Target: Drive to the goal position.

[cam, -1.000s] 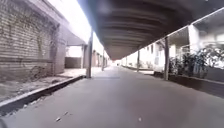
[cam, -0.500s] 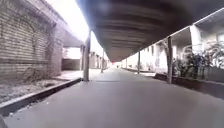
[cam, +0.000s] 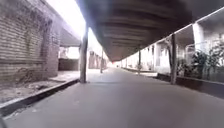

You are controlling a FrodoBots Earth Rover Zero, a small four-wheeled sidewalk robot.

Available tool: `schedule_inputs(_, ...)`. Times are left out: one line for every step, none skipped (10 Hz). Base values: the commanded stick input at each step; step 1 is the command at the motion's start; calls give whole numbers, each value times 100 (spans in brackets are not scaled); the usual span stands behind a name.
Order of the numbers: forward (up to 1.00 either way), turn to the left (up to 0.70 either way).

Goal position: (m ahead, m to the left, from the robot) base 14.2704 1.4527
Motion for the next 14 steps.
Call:
schedule_inputs(70,0)
schedule_inputs(70,0)
schedule_inputs(70,0)
schedule_inputs(70,0)
schedule_inputs(70,0)
schedule_inputs(70,0)
schedule_inputs(70,0)
schedule_inputs(70,0)
schedule_inputs(70,0)
schedule_inputs(70,0)
schedule_inputs(70,0)
schedule_inputs(70,0)
schedule_inputs(70,0)
schedule_inputs(70,0)
